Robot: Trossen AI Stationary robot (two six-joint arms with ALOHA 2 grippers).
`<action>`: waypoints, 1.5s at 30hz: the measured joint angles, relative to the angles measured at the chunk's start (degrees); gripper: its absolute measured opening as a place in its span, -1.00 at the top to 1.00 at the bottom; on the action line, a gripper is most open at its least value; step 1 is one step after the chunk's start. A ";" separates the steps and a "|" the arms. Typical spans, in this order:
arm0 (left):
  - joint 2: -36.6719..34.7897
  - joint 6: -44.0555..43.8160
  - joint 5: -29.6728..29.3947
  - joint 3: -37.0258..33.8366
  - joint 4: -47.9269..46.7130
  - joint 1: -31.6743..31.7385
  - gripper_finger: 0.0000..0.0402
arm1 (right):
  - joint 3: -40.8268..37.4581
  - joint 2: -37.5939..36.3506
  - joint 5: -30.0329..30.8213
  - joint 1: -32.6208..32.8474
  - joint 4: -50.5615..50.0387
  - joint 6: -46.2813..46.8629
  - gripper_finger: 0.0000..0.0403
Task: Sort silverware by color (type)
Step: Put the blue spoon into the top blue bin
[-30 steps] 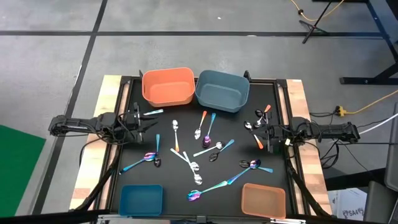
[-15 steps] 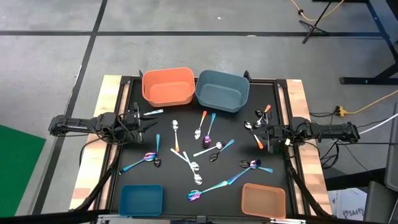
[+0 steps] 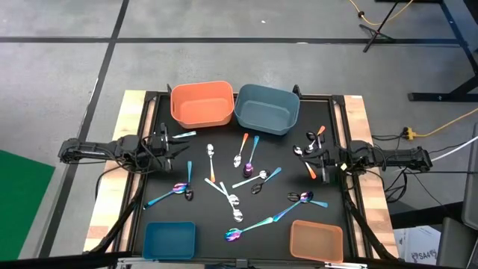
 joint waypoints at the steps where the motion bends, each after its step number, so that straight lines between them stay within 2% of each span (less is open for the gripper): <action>1: 0.00 0.00 -0.01 0.00 0.00 0.01 0.56 | 0.00 0.00 0.03 -0.01 0.25 2.52 0.95; 4: 0.00 0.00 -0.03 0.00 0.00 -0.01 0.56 | 0.00 0.00 0.27 0.00 1.52 8.26 0.85; 8: 0.00 0.00 -0.04 0.00 0.00 0.00 0.56 | 0.00 0.00 0.34 0.00 1.67 12.05 0.59; 15: 0.00 0.00 -0.07 0.00 -0.02 -0.01 0.56 | 0.00 0.00 0.38 0.01 1.73 12.58 0.05; 20: 0.00 -0.02 -0.08 0.00 -0.01 0.00 0.56 | 0.00 0.00 0.40 0.00 1.92 12.66 -0.17; 24: 0.00 -0.02 -0.07 0.00 0.00 -0.01 0.56 | 0.00 0.02 0.40 0.00 4.31 13.70 -0.22; 30: 0.00 -0.02 -0.07 0.00 -0.02 -0.01 0.56 | 0.06 0.00 0.43 0.00 14.37 15.14 -0.19; 35: 0.00 -0.02 -0.07 0.00 -0.09 0.00 0.56 | 3.77 0.02 0.90 0.01 14.40 13.30 -0.16; 40: 0.00 -0.04 -0.07 0.00 -0.15 0.00 0.56 | 9.50 1.81 7.71 0.01 7.75 10.40 -0.12; 45: 0.00 -0.04 -0.07 0.00 -0.15 0.01 0.56 | 18.23 6.00 16.55 0.00 -8.20 11.06 -0.12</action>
